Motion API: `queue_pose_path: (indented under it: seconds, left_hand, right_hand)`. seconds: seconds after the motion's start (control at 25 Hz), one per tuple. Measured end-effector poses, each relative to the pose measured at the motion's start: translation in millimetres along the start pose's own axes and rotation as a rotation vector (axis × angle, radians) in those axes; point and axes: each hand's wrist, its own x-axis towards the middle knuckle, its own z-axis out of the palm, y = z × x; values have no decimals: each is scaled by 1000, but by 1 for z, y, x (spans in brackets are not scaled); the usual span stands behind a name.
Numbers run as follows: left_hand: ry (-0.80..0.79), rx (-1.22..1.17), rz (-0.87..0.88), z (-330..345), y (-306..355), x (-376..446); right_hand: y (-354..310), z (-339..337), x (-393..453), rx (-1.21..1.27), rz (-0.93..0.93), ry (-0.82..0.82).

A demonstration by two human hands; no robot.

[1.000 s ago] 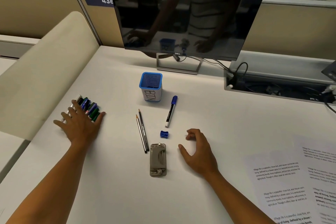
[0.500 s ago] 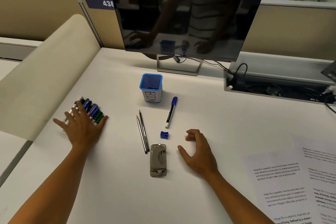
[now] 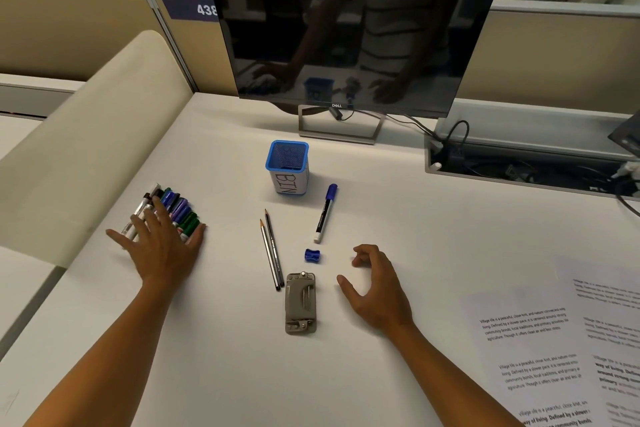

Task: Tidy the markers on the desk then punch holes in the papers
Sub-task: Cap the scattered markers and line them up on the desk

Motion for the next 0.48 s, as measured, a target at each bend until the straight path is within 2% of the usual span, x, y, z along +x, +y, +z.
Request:
queue_pose_path:
  seconds: [0.16, 0.24, 0.36, 0.48]
  left_hand:
    - [75, -68, 41, -12, 28, -12]
    - [95, -204, 39, -23, 57, -31]
    - [-97, -430, -60, -34, 100, -55]
    - [-293, -472, -125, -37, 126, -58]
  right_hand:
    - [2, 1, 1, -1, 5, 2]
    - [3, 3, 1, -39, 0, 8]
    - [6, 8, 7, -122, -82, -7]
    - [5, 13, 22, -124, -113, -46]
